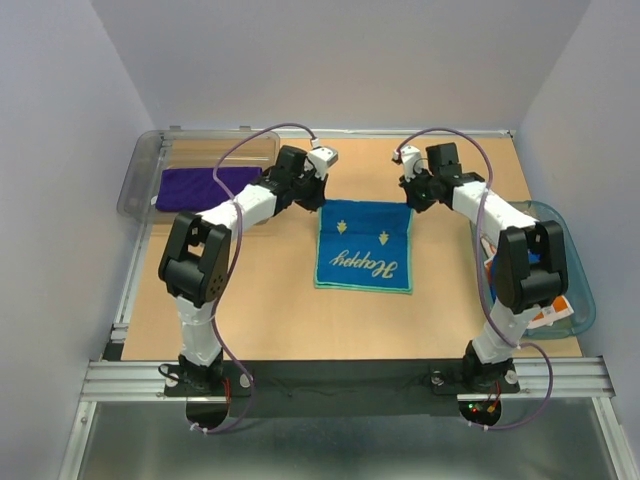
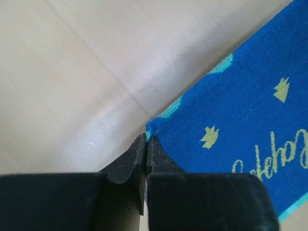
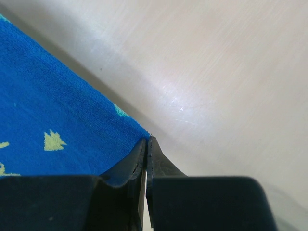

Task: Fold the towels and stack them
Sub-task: Fold the towel

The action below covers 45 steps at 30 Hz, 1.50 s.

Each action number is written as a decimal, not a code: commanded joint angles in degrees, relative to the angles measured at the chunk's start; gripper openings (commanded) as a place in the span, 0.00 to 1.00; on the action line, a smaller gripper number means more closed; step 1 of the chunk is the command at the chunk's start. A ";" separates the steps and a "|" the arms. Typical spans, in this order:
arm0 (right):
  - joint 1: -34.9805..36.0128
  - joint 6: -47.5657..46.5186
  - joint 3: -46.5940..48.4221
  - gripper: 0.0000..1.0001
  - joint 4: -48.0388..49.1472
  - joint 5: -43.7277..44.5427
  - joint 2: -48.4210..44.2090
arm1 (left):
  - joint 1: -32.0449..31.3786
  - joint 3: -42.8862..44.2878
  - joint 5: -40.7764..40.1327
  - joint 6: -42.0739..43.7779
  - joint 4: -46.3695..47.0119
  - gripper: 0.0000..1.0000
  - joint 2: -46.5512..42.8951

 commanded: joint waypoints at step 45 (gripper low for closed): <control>1.87 20.24 -27.16 0.01 3.03 -4.48 -23.85 | -5.07 -37.02 -2.67 -27.19 7.86 0.00 -28.29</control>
